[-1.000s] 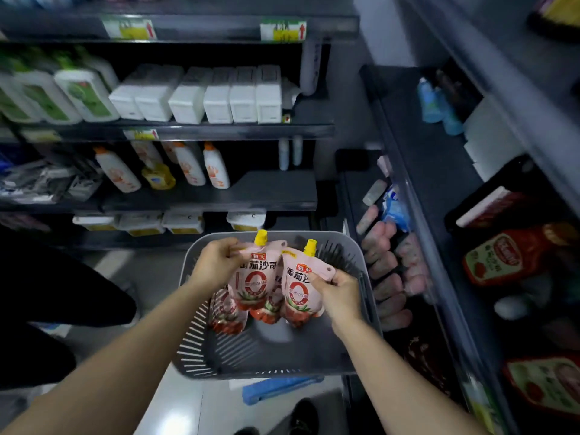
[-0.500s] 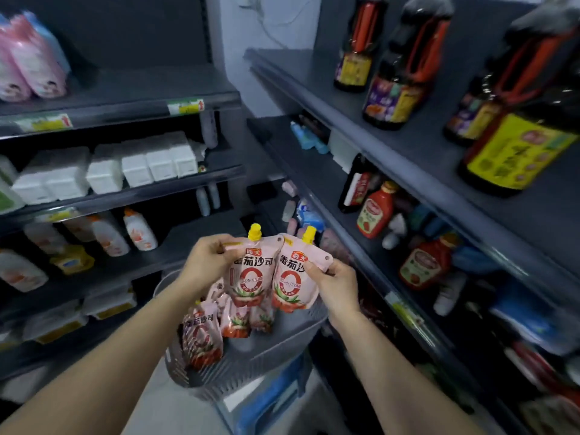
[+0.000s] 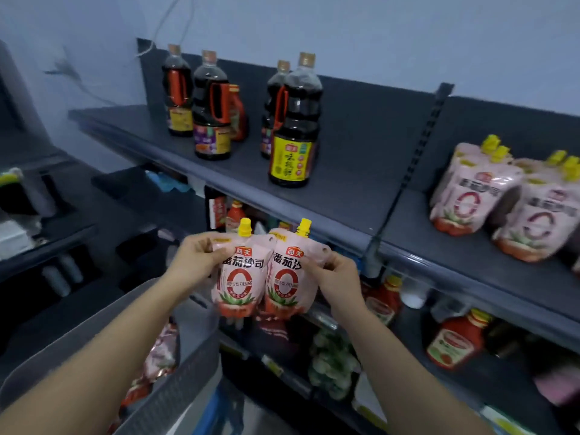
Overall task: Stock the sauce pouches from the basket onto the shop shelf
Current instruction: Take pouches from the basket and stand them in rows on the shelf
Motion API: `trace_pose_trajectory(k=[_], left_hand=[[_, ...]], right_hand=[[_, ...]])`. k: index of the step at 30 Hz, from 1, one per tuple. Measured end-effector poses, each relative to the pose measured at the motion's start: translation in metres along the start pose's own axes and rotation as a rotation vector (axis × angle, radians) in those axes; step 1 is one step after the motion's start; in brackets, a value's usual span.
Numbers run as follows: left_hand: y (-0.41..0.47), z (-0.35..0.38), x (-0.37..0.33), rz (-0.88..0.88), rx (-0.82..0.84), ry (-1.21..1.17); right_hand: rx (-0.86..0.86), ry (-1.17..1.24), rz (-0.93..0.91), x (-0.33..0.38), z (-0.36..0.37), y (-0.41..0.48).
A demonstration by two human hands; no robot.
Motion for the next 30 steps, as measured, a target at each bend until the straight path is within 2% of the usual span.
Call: trace_pose_trajectory(k=[9, 15, 30], left_hand=[[-0.025, 0.157, -0.076, 0.147, 0.182, -0.052], [-0.054, 0.259, -0.110, 0.199, 0.325, -0.137], [-0.090, 0.482, -0.195, 0.248, 0.613, -0.256]], right_hand=[[-0.199, -0.079, -0.157, 0.049, -0.168, -0.063], [-0.260, -0.057, -0.250, 0.076, -0.273, -0.115], [-0.551, 0.015, -0.283, 0.124, -0.479, -0.178]])
Point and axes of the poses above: each hand's wrist, its own y-axis towards the middle knuckle, its own z-axis out of the palm, x = y × z, the point moved 2 cm from there along y, towards the middle knuckle, and after that the axes turned 3 degrees about x, right-handed, at the moved point
